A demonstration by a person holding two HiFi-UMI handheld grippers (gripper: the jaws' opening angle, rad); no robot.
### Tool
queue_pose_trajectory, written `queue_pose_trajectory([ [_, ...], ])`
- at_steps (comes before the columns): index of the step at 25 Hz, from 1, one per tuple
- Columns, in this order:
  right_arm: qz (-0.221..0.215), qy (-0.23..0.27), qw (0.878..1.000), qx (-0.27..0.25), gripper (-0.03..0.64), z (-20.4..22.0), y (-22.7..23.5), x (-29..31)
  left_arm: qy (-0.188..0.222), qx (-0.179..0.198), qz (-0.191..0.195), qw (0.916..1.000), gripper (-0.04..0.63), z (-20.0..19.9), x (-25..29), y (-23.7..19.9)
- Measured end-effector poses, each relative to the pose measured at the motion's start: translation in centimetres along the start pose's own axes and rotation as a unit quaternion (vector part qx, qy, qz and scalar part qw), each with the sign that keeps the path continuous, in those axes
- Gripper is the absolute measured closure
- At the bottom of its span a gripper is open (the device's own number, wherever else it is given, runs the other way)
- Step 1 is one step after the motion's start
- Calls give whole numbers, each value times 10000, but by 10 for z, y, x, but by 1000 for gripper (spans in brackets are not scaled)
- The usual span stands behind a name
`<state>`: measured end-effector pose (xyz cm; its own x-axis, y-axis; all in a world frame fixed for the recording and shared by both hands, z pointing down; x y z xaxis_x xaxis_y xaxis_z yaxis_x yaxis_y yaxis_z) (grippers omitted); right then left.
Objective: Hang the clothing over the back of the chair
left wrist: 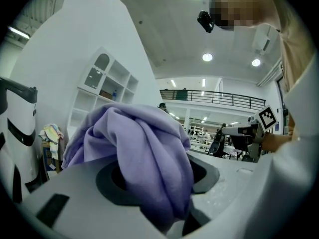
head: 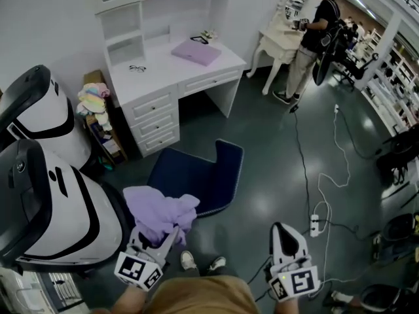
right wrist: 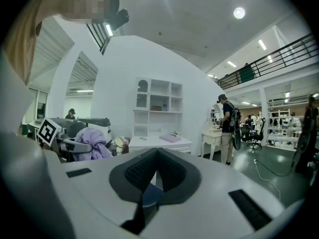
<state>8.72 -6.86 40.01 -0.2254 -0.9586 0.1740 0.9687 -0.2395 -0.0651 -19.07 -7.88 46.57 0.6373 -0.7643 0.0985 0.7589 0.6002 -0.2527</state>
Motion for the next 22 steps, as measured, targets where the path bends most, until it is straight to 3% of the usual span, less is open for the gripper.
queue_pose_trajectory([
  [8, 240, 101, 9996, 102, 611, -3, 33, 27, -254, 135, 62, 9996, 383, 8, 62, -18],
  [13, 146, 204, 9992, 296, 611, -7, 64, 50, -353, 384, -80, 9986, 380, 9, 99, -26],
  [22, 18, 326, 9987, 392, 611, -15, 104, 78, -931, 755, -250, 9925, 376, 35, 175, -43],
])
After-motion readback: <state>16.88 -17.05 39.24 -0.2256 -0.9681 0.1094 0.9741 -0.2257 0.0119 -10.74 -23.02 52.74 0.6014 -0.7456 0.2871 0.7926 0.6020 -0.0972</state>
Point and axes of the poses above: the fingertips, and each gripper's own axes: x forward along the fingers, y to its right, z out of its underside, the point moved 1 cm from there along -x, backward along the fingers, and after that the axes turned 8 degrees about z, right-handed, at the moved point
